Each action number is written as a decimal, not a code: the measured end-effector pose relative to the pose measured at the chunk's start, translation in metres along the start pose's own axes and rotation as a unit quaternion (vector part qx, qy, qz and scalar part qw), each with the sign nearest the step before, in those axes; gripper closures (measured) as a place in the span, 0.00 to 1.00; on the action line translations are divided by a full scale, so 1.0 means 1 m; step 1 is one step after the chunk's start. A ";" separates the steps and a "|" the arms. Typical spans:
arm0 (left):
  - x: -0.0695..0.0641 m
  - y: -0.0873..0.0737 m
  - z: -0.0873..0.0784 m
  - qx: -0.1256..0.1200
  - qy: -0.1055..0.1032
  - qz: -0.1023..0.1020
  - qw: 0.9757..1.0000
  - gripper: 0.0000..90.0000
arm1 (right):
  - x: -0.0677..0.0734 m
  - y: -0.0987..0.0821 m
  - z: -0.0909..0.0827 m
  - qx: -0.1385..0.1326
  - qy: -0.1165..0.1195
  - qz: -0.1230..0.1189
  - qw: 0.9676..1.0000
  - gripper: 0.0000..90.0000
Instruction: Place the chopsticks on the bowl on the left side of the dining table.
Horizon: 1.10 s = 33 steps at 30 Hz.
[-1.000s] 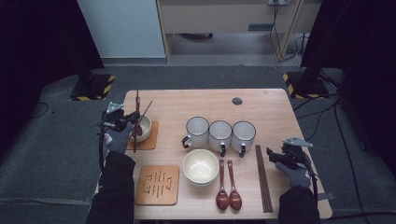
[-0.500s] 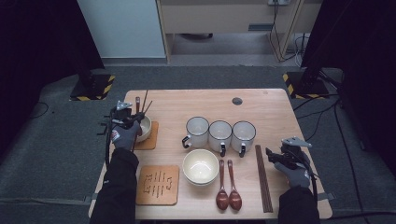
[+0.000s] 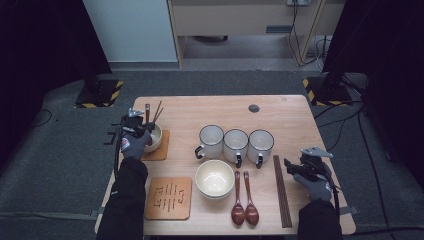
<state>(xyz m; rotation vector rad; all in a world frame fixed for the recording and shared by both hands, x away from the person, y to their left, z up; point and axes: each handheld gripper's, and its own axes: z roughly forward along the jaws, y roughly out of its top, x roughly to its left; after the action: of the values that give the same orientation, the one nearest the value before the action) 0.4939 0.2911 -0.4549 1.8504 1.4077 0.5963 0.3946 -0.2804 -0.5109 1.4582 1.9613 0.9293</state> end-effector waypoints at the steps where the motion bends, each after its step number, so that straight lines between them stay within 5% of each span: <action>1: -0.001 0.000 0.002 0.004 0.001 0.002 1.000 0.93 | 0.000 0.000 0.000 0.000 0.000 -0.001 1.000 0.28; 33: -0.005 -0.002 0.008 0.046 0.015 0.025 0.999 0.84 | 0.002 0.000 0.002 0.007 0.002 -0.006 1.000 0.28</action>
<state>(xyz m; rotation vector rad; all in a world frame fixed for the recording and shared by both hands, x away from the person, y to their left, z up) 0.4966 0.2850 -0.4611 1.9618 1.4327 0.5960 0.3959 -0.2778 -0.5123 1.4511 1.9807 0.9165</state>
